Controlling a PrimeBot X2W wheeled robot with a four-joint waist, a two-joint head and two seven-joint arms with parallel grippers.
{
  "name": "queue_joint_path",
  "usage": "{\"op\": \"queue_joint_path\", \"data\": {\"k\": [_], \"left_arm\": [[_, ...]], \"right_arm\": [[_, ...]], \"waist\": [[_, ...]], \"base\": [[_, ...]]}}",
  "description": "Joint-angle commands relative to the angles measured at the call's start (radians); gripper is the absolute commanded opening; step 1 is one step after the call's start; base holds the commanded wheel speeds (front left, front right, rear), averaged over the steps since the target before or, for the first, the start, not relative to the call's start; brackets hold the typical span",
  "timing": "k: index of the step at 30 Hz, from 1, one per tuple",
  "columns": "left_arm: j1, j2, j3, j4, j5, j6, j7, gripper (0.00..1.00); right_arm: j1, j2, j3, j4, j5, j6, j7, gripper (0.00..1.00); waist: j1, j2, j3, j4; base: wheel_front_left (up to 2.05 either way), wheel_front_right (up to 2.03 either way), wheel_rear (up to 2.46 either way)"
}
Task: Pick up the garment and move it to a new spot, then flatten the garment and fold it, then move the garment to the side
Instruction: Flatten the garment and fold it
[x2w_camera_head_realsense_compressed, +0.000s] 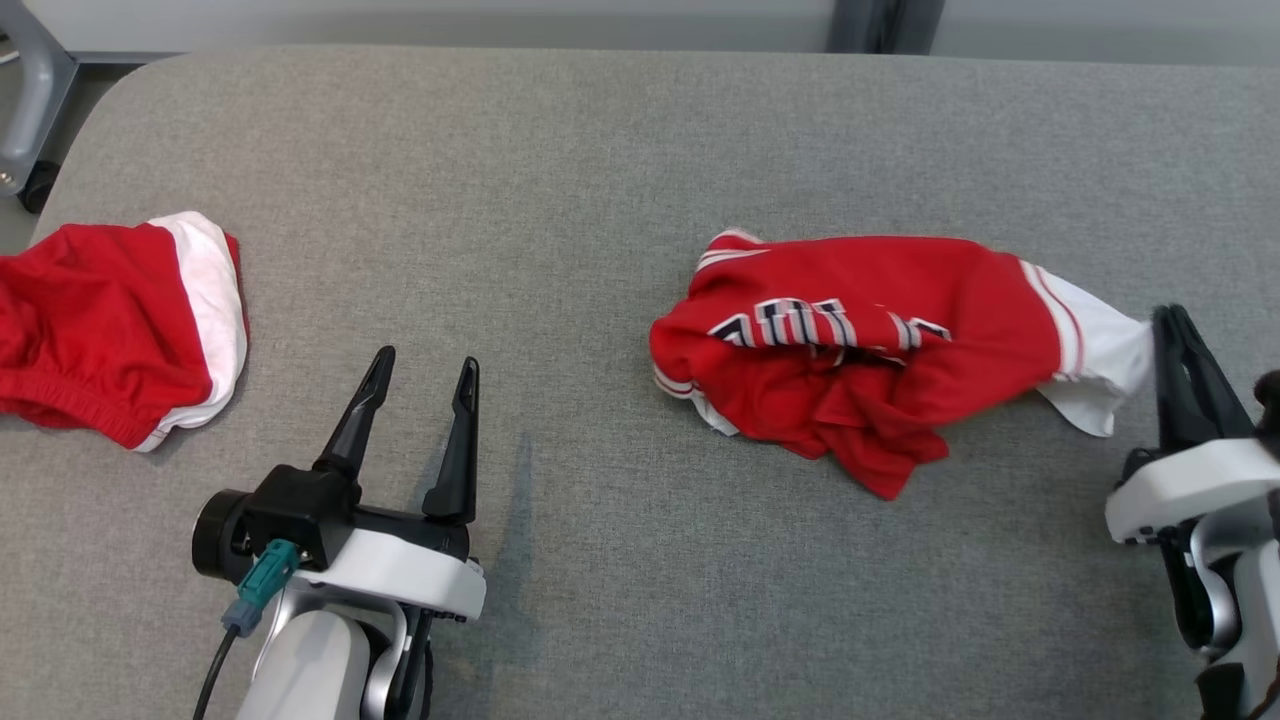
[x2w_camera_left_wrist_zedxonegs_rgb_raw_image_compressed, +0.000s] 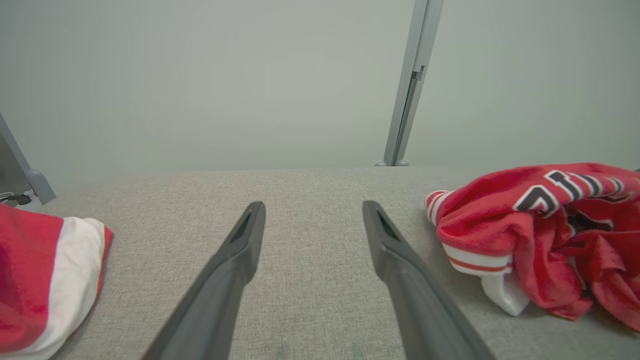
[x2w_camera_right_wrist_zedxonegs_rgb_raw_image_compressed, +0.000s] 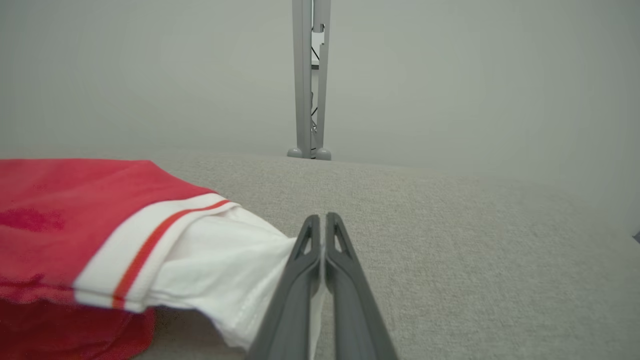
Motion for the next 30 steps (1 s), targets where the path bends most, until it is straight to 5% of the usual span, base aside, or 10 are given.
{"op": "queue_joint_path", "data": {"k": [1, 11, 12, 13, 30], "left_arm": [[-0.017, 0.004, -0.002, 0.000, 0.005, -0.005, -0.004, 1.00], [-0.024, 0.006, 0.002, -0.009, 0.005, 0.001, -0.005, 1.00], [-0.022, 0.008, 0.005, -0.011, 0.004, 0.003, -0.005, 1.00], [-0.020, 0.009, 0.007, -0.013, 0.004, 0.003, -0.005, 1.00], [0.073, 0.032, 0.031, -0.038, -0.014, 0.029, -0.002, 1.00]], "right_arm": [[0.009, -0.006, -0.025, 0.044, 0.012, 0.000, -0.010, 0.00], [-0.025, 0.009, -0.058, 0.298, 0.034, 0.000, -0.070, 0.00], [-0.027, 0.013, -0.049, 0.303, 0.041, 0.000, -0.076, 0.33], [-0.030, 0.013, -0.041, 0.300, 0.047, 0.000, -0.083, 0.99], [0.152, 0.078, 0.047, -0.123, 0.055, 0.000, -0.077, 1.00]], "waist": [[0.0000, -0.0001, 0.010, 0.004], [0.0000, -0.0001, 0.031, -0.003], [0.0000, -0.0001, 0.030, -0.007], [0.0000, -0.0001, 0.028, -0.010], [0.0000, -0.0001, -0.088, -0.065]], "base": [[0.00, 0.00, 0.00], [0.00, 0.00, 0.00], [0.00, 0.00, 0.00], [0.00, 0.00, 0.00], [0.00, 0.00, 0.00]]}}
